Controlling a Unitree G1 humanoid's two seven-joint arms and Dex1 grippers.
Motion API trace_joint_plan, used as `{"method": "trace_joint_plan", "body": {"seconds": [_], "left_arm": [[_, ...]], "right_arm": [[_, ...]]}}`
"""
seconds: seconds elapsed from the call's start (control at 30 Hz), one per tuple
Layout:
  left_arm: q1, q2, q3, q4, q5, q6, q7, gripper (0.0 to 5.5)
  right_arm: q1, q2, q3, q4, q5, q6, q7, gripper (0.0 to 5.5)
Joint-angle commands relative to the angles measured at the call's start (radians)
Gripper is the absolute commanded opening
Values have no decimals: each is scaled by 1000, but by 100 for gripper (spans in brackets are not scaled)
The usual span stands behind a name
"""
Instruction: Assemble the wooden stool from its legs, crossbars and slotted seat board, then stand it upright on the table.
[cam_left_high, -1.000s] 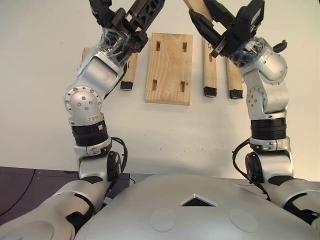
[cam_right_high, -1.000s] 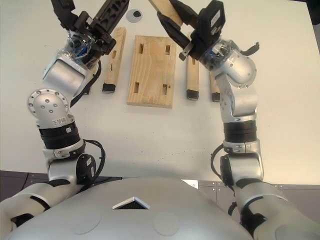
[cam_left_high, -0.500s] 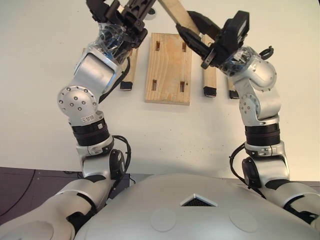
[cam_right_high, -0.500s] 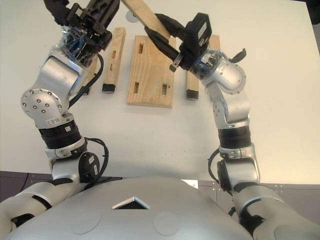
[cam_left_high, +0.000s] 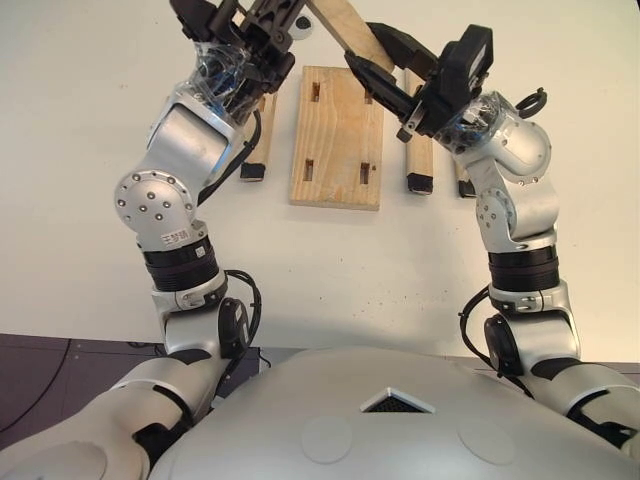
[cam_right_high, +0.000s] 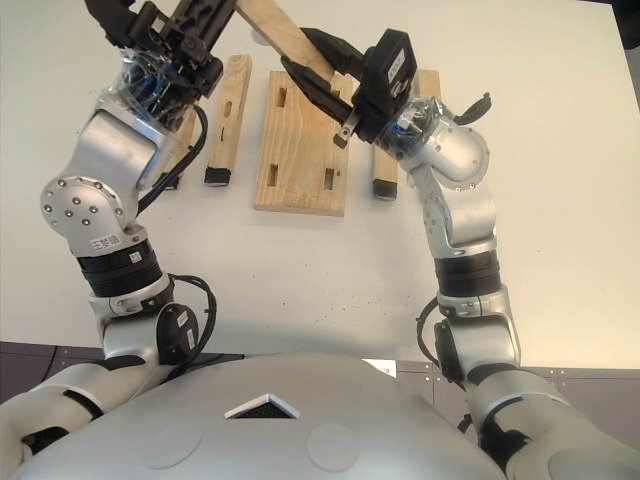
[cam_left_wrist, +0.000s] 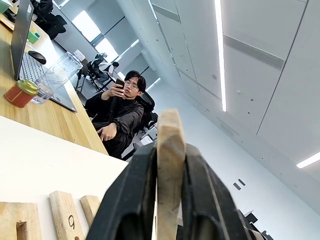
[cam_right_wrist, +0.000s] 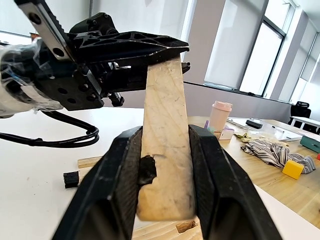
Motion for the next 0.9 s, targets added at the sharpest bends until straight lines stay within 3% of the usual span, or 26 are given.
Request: {"method": "trace_joint_plan", "body": {"seconds": [0.03, 0.23, 0.37, 0.57, 0.9], "left_arm": [[-25, 7, -2, -25, 16, -31, -23, 46], [2, 89, -10, 79, 315, -184, -82, 37], [15, 190, 50, 343, 583, -482, -183, 37], [-9, 244, 84, 723, 791, -830, -321, 37], [-84, 217, 119, 1004, 814, -1007, -453, 37]], "right_arm": [[-7, -8, 24, 21, -27, 15, 10, 129], [-28, -28, 16, 195, -165, 0, -103, 227], [-54, -23, -29, 284, -195, -8, -167, 290], [-42, -14, -21, 304, -221, -27, -170, 290], [-62, -19, -18, 326, -231, -32, -142, 290]]}}
